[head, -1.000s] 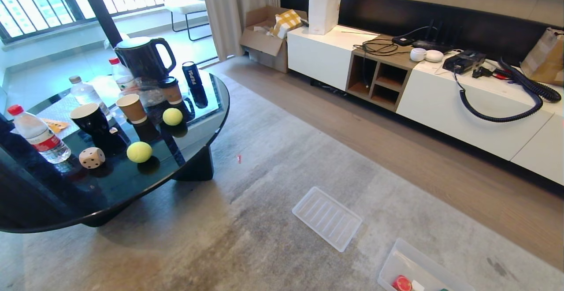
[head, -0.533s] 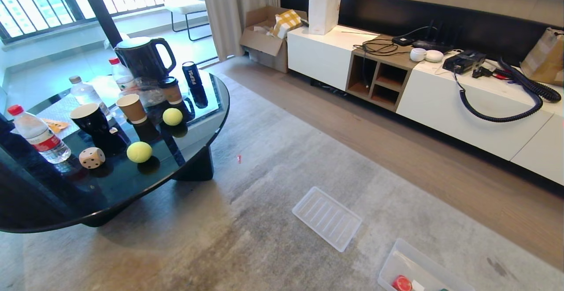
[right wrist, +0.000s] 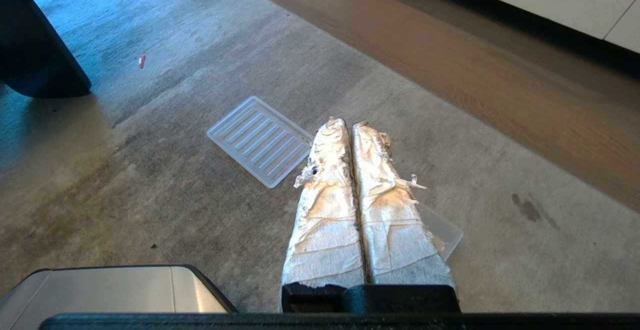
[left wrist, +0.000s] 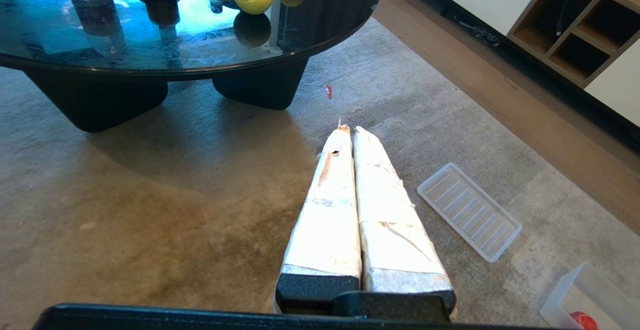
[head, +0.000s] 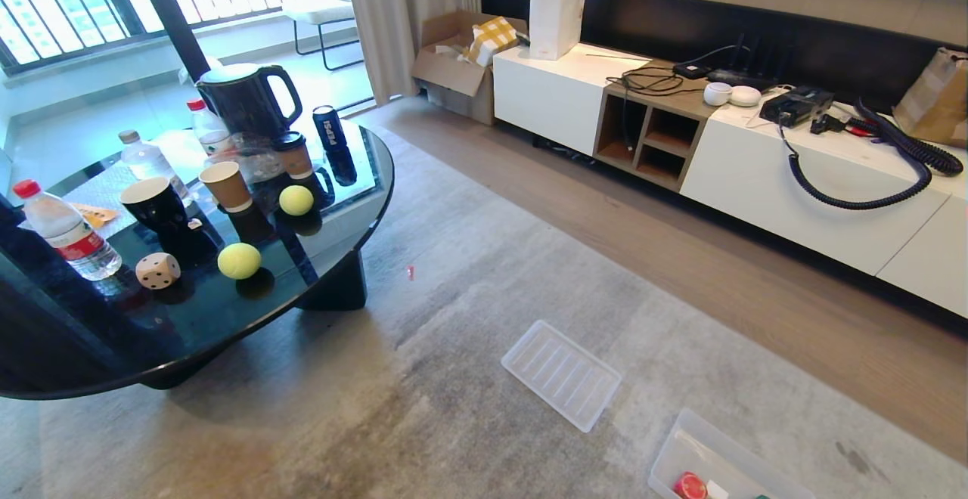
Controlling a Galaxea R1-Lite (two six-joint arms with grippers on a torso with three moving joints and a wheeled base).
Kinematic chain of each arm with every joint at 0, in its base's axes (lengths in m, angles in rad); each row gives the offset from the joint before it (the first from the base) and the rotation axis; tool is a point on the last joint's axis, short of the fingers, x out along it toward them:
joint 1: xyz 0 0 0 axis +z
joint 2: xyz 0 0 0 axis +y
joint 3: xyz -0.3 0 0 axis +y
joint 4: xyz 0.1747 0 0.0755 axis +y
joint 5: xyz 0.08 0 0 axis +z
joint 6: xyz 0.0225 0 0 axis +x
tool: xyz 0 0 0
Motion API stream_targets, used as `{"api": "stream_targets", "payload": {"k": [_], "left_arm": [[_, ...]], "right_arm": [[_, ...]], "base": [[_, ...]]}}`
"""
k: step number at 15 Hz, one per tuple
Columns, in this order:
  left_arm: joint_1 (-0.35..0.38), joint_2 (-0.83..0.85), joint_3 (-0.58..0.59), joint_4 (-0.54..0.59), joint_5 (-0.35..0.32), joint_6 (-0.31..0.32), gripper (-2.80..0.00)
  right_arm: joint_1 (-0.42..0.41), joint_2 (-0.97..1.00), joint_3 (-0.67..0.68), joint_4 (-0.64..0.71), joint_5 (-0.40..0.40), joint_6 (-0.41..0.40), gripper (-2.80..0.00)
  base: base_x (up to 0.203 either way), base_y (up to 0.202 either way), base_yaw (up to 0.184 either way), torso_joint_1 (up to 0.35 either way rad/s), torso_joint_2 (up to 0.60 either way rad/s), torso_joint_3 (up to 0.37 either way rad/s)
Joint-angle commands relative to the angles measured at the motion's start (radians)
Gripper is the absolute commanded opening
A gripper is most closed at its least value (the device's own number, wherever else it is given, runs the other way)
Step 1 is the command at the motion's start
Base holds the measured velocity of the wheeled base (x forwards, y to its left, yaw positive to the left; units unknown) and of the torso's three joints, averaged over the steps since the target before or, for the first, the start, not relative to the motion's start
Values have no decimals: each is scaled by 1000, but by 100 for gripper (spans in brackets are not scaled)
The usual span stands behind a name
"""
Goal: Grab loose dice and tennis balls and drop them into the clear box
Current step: Pick up the ball on the table
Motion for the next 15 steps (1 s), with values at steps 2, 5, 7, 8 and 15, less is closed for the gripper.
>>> {"api": "stream_targets", "payload": {"k": [2, 5, 7, 8, 15], "left_arm": [[-1, 0, 0, 1, 1, -5, -280], [0, 0, 0, 4, -2, 3, -280], [-1, 0, 0, 3, -2, 4, -280], [0, 0, 0, 1, -2, 4, -280], [-1, 0, 0, 3, -1, 1, -280]], "right_arm": [[0, 1, 0, 1, 0, 0, -280], [0, 1, 0, 1, 0, 0, -280], [0, 1, 0, 1, 0, 0, -280], [0, 1, 0, 1, 0, 0, -280], [0, 1, 0, 3, 10, -28, -280]], "base": [[0, 0, 0, 0, 0, 0], [0, 0, 0, 0, 0, 0], [0, 0, 0, 0, 0, 0], [0, 0, 0, 0, 0, 0], [0, 0, 0, 1, 4, 106]]}}
